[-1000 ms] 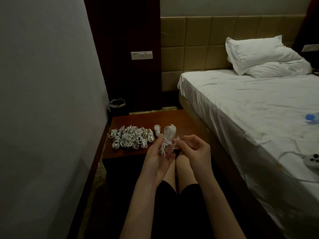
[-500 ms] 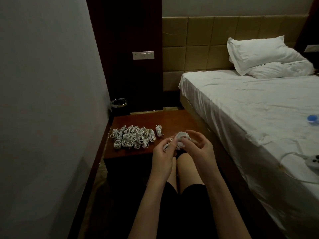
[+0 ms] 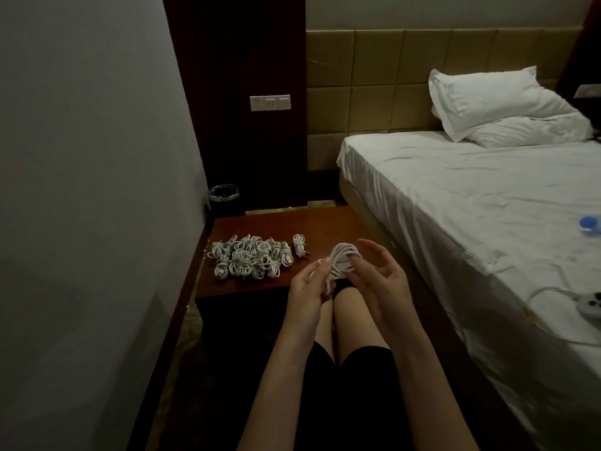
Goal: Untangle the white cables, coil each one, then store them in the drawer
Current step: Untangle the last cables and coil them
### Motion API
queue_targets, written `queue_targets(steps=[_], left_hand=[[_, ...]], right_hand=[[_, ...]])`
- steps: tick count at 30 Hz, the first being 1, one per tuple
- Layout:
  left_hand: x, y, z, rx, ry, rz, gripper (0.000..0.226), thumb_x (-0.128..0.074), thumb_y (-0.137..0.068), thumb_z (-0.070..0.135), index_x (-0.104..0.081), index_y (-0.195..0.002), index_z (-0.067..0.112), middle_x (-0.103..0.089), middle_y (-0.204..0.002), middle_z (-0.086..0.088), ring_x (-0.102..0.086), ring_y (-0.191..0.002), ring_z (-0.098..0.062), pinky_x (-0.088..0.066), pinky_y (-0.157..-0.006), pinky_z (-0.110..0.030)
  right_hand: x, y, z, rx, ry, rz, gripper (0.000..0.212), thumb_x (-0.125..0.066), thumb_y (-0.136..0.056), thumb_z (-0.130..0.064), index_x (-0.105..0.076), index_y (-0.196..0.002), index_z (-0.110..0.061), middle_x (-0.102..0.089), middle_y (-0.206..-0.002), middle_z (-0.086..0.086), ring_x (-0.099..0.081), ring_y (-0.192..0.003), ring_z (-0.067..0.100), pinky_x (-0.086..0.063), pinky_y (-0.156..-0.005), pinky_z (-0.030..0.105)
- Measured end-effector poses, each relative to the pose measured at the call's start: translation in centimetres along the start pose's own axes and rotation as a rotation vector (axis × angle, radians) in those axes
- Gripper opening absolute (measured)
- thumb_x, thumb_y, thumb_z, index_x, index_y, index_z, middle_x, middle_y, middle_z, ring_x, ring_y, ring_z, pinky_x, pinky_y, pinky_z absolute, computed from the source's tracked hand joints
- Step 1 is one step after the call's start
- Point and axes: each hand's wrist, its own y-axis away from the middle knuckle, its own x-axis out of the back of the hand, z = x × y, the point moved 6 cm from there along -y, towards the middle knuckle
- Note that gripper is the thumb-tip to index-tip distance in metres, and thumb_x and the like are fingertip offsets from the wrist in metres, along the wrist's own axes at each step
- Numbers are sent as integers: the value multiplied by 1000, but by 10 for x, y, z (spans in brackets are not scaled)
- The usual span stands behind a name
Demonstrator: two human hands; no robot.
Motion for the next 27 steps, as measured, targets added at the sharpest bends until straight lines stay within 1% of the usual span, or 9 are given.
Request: queue_targets(steps=[3, 7, 11, 14, 16, 19, 21, 24, 27], left_hand=[[-4, 2, 0, 43, 60, -58, 20, -46, -100, 20, -65, -96, 15, -62, -60, 15, -57, -56, 4, -43, -58, -15], [-4, 5, -1, 55, 15, -84, 22, -42, -102, 22, -63, -97, 16, -62, -59, 17, -57, -57, 6, -44, -55, -11], [-7, 6, 3, 62, -68, -122, 23, -43, -102, 28, -63, -97, 19, -62, -59, 20, -56, -57, 9, -43, -56, -10], [-9, 8, 2, 84, -106, -154, 21, -45, -100, 31, -64, -99, 21, -63, -64, 23, -57, -63, 8, -43, -64, -15], [-11, 11, -2, 108, -91, -185, 21, -49, -98, 33, -66, -101, 21, -63, -69, 21, -56, -66, 5, -40, -68, -20], [-11, 13, -2, 142, -18, -193, 24, -49, -96, 35, -66, -102, 19, -61, -70, 16, -53, -65, 1, -38, -67, -21], [-12, 11, 0, 144, -2, -188, 24, -43, -100, 28, -64, -101, 18, -64, -65, 18, -57, -61, 6, -41, -63, -16], [-12, 12, 2, 129, -28, -208, 24, -39, -103, 24, -63, -99, 18, -66, -63, 22, -59, -59, 10, -45, -58, -13], [-14, 12, 1, 129, -20, -216, 24, -39, -103, 22, -62, -100, 18, -66, -64, 21, -59, -59, 11, -45, -56, -10]], right_hand=[[0, 1, 2, 19, -13, 25, 37, -67, -73, -16, -59, -109, -11, -75, -87, 0, -72, -84, 13, -55, -69, 19], [1, 3, -4, 154, 273, 126, 22, -71, -82, -13, -64, -102, -9, -72, -91, 2, -71, -85, 13, -55, -67, 19], [3, 3, -8, 245, 350, 182, 11, -70, -85, -14, -66, -96, -11, -70, -90, 2, -70, -83, 14, -57, -68, 24], [6, 1, -2, 164, 228, 239, 3, -65, -88, -11, -65, -86, -13, -66, -82, 4, -65, -75, 18, -55, -65, 25], [8, 0, 3, 71, 32, 264, 11, -60, -90, -7, -64, -82, -14, -61, -77, 3, -59, -68, 14, -49, -59, 22], [7, -3, 2, 49, 73, 167, 3, -68, -80, -21, -68, -82, -19, -64, -81, 3, -61, -76, 17, -50, -68, 28], [4, -2, -2, 48, 207, 67, 18, -70, -76, -28, -68, -91, -18, -68, -91, 5, -65, -87, 21, -54, -76, 33], [5, -2, -7, 86, 333, 60, 12, -71, -81, -19, -67, -92, -18, -70, -91, 3, -68, -88, 19, -57, -76, 29], [8, -3, -2, 43, 193, 107, 7, -70, -77, -18, -68, -84, -16, -69, -83, 1, -64, -87, 22, -52, -79, 36]])
